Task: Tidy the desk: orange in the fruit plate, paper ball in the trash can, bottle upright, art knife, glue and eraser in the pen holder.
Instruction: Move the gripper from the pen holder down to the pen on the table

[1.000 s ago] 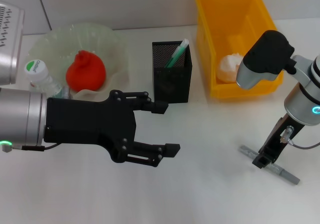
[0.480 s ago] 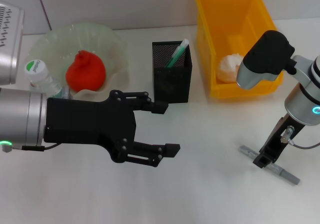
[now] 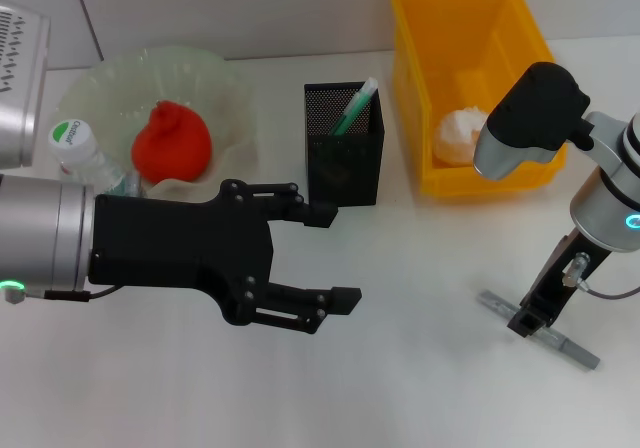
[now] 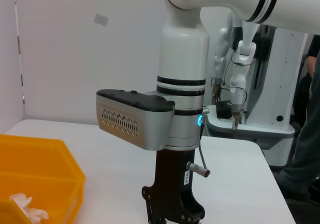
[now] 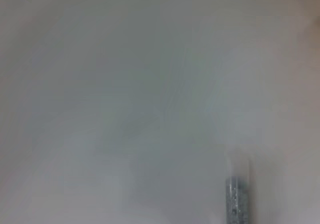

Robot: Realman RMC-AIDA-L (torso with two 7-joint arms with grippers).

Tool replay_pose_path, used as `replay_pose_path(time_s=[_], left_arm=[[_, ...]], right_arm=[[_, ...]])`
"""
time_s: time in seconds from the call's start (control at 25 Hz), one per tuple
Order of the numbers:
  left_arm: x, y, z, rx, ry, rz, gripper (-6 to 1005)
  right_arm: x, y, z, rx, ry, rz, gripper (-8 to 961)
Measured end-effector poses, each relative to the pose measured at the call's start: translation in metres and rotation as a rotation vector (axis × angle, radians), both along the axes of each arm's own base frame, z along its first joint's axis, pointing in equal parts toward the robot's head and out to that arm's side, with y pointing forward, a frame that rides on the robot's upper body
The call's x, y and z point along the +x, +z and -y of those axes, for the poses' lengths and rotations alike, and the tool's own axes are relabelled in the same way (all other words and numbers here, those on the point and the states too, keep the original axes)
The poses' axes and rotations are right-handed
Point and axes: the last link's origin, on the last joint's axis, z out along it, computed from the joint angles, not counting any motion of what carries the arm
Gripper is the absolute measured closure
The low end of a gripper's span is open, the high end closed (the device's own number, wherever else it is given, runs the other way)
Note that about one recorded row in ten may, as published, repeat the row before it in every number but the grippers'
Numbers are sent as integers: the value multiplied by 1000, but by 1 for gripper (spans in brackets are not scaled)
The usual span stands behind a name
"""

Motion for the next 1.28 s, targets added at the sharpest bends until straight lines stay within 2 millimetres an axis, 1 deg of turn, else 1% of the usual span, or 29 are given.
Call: replay_pose_path(time_s=[0.36, 1.0, 1.28], left_arm=[[1, 0, 0, -3, 0, 0, 154], [1, 0, 0, -3, -3, -1, 155], [1, 0, 0, -3, -3, -1, 155]], right_arm=[[1, 0, 1, 1, -2, 1, 716], [3, 1, 0, 6, -3, 15, 804], [2, -2, 1, -7, 16, 40, 836]])
